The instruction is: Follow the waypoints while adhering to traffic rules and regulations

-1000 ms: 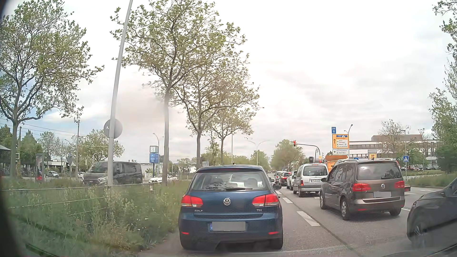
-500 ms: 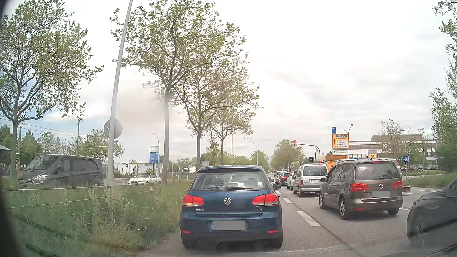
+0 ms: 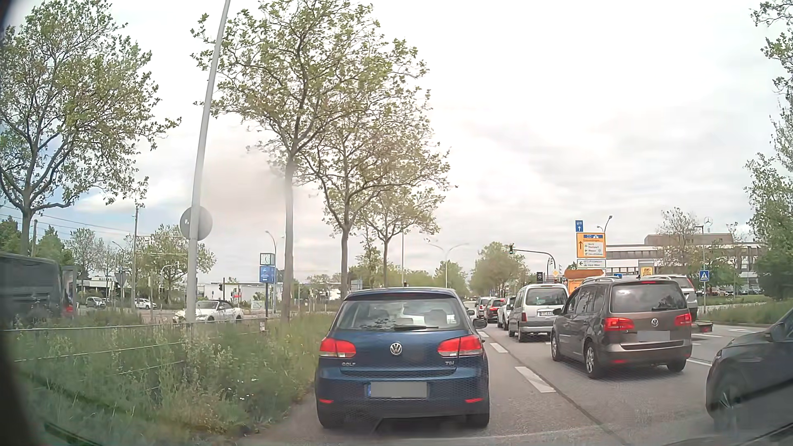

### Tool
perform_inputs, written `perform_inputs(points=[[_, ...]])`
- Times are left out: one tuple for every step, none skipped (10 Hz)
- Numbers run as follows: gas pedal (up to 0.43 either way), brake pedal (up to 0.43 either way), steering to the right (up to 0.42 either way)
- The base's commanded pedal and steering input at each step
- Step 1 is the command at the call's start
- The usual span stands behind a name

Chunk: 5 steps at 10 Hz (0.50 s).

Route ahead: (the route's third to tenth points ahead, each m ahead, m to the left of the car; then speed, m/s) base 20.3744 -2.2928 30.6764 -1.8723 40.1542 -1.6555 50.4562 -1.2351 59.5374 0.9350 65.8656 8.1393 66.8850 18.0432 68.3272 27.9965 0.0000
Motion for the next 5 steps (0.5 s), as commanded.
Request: perform_inputs(points=[[0.000,0.274,0.004],[0.000,0.274,0.004],[0.000,0.274,0.004],[0.000,0.140,0.004],[0.000,0.012,0.004]])
